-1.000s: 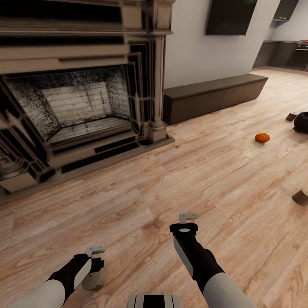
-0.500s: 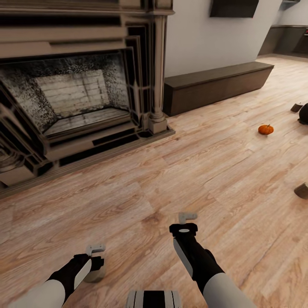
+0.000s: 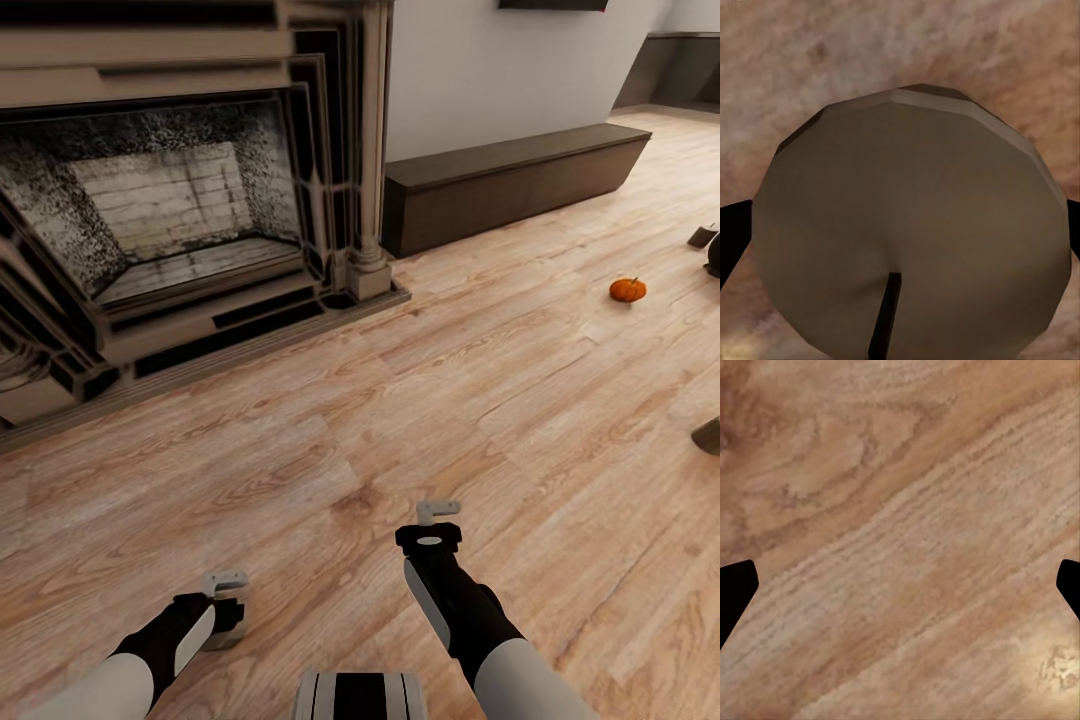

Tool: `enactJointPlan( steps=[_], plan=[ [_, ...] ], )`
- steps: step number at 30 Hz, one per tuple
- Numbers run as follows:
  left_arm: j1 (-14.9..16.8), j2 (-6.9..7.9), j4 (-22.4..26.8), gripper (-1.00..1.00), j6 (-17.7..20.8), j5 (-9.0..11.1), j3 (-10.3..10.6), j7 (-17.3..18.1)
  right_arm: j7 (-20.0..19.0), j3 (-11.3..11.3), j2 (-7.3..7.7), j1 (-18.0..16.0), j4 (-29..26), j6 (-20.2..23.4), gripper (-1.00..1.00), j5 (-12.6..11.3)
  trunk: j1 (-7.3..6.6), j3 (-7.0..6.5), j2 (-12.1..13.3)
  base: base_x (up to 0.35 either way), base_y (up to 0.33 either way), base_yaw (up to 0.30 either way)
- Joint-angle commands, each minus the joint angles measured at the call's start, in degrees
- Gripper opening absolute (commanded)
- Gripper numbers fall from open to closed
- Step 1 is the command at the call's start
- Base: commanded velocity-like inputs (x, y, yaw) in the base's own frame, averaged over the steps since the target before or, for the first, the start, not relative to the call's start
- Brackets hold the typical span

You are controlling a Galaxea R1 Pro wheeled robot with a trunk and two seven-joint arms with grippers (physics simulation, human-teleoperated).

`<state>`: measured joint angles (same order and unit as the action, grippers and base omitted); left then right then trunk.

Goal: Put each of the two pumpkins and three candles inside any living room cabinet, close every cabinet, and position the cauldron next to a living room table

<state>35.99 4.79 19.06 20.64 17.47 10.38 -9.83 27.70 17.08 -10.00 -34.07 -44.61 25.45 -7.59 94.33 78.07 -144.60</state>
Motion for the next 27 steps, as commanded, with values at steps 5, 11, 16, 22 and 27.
enactJointPlan(
  steps=[5, 11, 16, 22, 27],
  plan=[
    [-0.04, -0.01, 0.03, -1.00, -0.69, 0.88, 0.43, -0.36, 0.51, 0.15, 0.00, -0.04, -0.04, 0.12, 1.00, -0.58, 0.00, 0.05, -0.01, 0.000, 0.000, 0.000],
    [-0.04, 0.03, 0.02, -1.00, -0.86, 0.90, 0.43, -0.36, 0.51, 0.15, 0.00, -0.04, -0.04, 0.10, 1.00, -0.61, 0.00, 0.05, -0.01, 0.000, 0.000, 0.000],
    [-0.04, 0.03, 0.02, -1.00, -0.83, 0.90, 0.43, -0.36, 0.51, 0.15, 0.00, -0.04, -0.04, 0.10, 1.00, -0.60, 0.00, 0.05, -0.01, 0.000, 0.000, 0.000],
    [-0.04, 0.04, 0.02, -1.00, -0.79, 0.90, 0.43, -0.36, 0.51, 0.15, 0.00, -0.04, -0.04, 0.09, 1.00, -0.59, 0.00, 0.05, -0.01, 0.000, 0.000, 0.000],
    [-0.04, 0.05, 0.02, -1.00, -0.96, 0.90, 0.43, -0.36, 0.34, 0.16, 0.00, -0.04, 0.47, 0.04, 1.00, -0.66, 0.00, 0.05, -0.01, 0.000, 0.000, 0.000]
  ],
)
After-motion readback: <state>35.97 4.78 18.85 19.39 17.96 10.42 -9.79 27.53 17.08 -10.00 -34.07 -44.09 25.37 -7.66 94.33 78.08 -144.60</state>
